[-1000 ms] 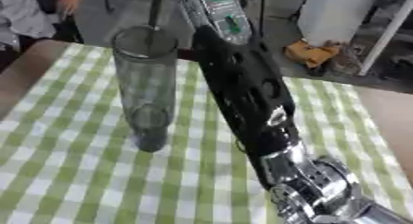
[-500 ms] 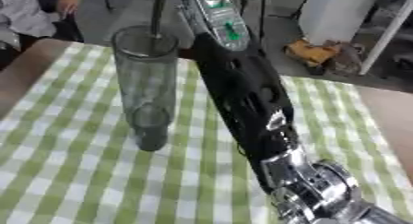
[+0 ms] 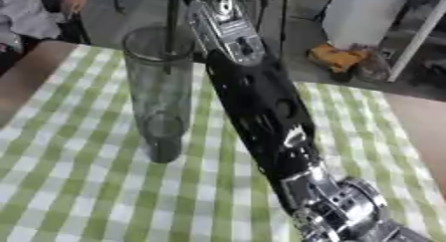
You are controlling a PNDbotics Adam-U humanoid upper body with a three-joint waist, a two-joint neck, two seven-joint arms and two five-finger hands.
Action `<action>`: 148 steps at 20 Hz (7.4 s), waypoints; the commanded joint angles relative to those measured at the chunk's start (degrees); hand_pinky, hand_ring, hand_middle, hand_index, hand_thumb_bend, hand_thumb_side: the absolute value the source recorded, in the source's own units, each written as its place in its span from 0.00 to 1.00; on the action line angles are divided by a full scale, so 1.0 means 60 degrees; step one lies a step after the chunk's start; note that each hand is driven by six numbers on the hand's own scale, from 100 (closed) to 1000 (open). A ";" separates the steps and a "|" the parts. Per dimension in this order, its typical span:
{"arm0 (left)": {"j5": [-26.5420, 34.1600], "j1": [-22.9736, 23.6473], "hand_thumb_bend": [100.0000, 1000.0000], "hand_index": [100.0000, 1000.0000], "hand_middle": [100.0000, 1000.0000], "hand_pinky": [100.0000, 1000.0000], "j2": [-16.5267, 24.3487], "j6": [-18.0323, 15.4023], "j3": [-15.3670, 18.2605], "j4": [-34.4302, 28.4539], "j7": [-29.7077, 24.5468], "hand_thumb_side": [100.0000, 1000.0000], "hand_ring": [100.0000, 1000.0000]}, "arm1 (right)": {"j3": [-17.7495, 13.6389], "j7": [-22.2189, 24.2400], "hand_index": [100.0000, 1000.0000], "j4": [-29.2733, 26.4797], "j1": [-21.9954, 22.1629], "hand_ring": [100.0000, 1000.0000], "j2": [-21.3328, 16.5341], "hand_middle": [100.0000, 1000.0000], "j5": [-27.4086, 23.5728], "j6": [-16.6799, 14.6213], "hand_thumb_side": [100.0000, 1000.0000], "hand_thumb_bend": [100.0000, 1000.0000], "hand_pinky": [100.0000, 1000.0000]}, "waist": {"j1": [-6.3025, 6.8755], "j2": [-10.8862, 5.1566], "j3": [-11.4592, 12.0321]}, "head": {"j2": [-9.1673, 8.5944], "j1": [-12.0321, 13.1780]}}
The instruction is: Arrange flowers into the vase.
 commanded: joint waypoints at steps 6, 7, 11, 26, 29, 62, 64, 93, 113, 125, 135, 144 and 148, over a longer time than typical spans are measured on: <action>-0.0017 -0.0106 0.00 0.95 0.93 0.45 0.0023 0.0030 0.0033 -0.0136 0.0008 0.81 0.82 | 0.0175 0.0378 0.14 -0.0020 -0.0084 0.11 -0.0274 0.11 0.0039 -0.0048 0.13 0.00 0.08 | 0.0092 -0.0281 -0.0047 | -0.0006 0.0081; -0.0017 -0.0103 0.00 0.95 0.93 0.45 0.0021 0.0032 0.0033 -0.0136 0.0009 0.81 0.82 | 0.0176 0.0425 0.16 -0.0013 -0.0098 0.13 -0.0284 0.12 0.0066 -0.0065 0.12 0.00 0.09 | 0.0089 -0.0291 -0.0055 | -0.0002 0.0087; -0.0023 -0.0095 0.00 0.95 0.93 0.45 0.0026 0.0041 0.0035 -0.0136 0.0006 0.81 0.82 | 0.0212 0.0642 0.22 0.0035 -0.0134 0.21 -0.0359 0.18 0.0376 -0.0170 0.15 0.00 0.14 | 0.0083 -0.0332 -0.0094 | 0.0009 0.0123; -0.0041 -0.0065 0.00 0.95 0.93 0.45 0.0002 0.0076 0.0049 -0.0136 0.0023 0.79 0.82 | 0.0105 0.0841 0.27 0.0201 0.0095 0.42 -0.0436 0.30 0.1249 -0.0425 0.46 0.00 0.47 | 0.0133 -0.0371 -0.0139 | 0.0040 0.0194; -0.0043 -0.0063 0.00 0.95 0.93 0.45 -0.0003 0.0081 0.0050 -0.0136 0.0021 0.79 0.82 | 0.0098 0.0766 0.27 0.0167 0.0146 0.42 -0.0433 0.31 0.1198 -0.0388 0.50 0.00 0.47 | 0.0146 -0.0360 -0.0139 | 0.0046 0.0200; -0.0102 -0.0001 0.00 0.95 0.93 0.45 -0.0024 0.0161 0.0084 -0.0136 0.0099 0.79 0.82 | 0.0441 0.2682 0.32 0.0120 0.0422 0.59 -0.1238 0.47 0.3785 -0.1081 0.82 0.00 0.63 | 0.0221 -0.0516 -0.0357 | 0.0148 0.0437; -0.0104 -0.0002 0.00 0.95 0.93 0.45 -0.0028 0.0163 0.0086 -0.0136 0.0100 0.79 0.82 | 0.0442 0.2721 0.32 0.0107 0.0455 0.59 -0.1260 0.47 0.3828 -0.1118 0.84 0.00 0.64 | 0.0223 -0.0518 -0.0368 | 0.0146 0.0450; -0.0094 -0.0051 0.00 0.95 0.94 0.45 -0.0081 0.0173 0.0078 -0.0136 0.0091 0.79 0.82 | 0.0570 0.2133 0.37 0.0351 0.0609 0.62 -0.1039 0.48 0.4687 -0.2251 0.94 0.02 0.64 | 0.0063 -0.0439 -0.0233 | -0.0057 0.0504; -0.0149 -0.0032 0.00 0.95 0.94 0.45 -0.0070 0.0214 0.0094 -0.0136 0.0111 0.79 0.82 | 0.0622 0.3728 0.66 0.0552 0.0789 0.74 -0.1432 0.65 0.6186 -0.3225 1.00 0.30 0.75 | 0.0084 -0.0417 -0.0297 | -0.0052 0.0594; -0.0153 -0.0040 0.00 0.95 0.94 0.45 -0.0080 0.0250 0.0088 -0.0136 0.0093 0.79 0.82 | 0.0497 0.2992 0.32 0.0476 0.0869 0.63 -0.1467 0.43 0.5534 -0.2902 0.86 0.09 0.69 | 0.0142 -0.0397 -0.0334 | -0.0131 0.0595; -0.0165 -0.0029 0.00 0.95 0.94 0.45 -0.0083 0.0276 0.0089 -0.0136 0.0086 0.79 0.82 | 0.0548 0.2991 0.31 0.0490 0.0882 0.63 -0.1506 0.42 0.5500 -0.2923 0.84 0.09 0.69 | 0.0140 -0.0399 -0.0347 | -0.0131 0.0612; -0.0187 -0.0019 0.00 0.95 0.94 0.45 -0.0073 0.0283 0.0098 -0.0136 0.0094 0.79 0.82 | 0.0577 0.3183 0.34 0.0449 0.0893 0.65 -0.1610 0.44 0.5632 -0.2961 0.85 0.06 0.69 | 0.0138 -0.0396 -0.0351 | -0.0114 0.0639; -0.0189 -0.0006 0.00 0.95 0.94 0.45 -0.0070 0.0292 0.0100 -0.0136 0.0100 0.79 0.82 | 0.0598 0.3453 0.45 0.0343 0.0920 0.67 -0.1710 0.48 0.5804 -0.2964 0.91 0.12 0.71 | 0.0150 -0.0425 -0.0367 | -0.0094 0.0654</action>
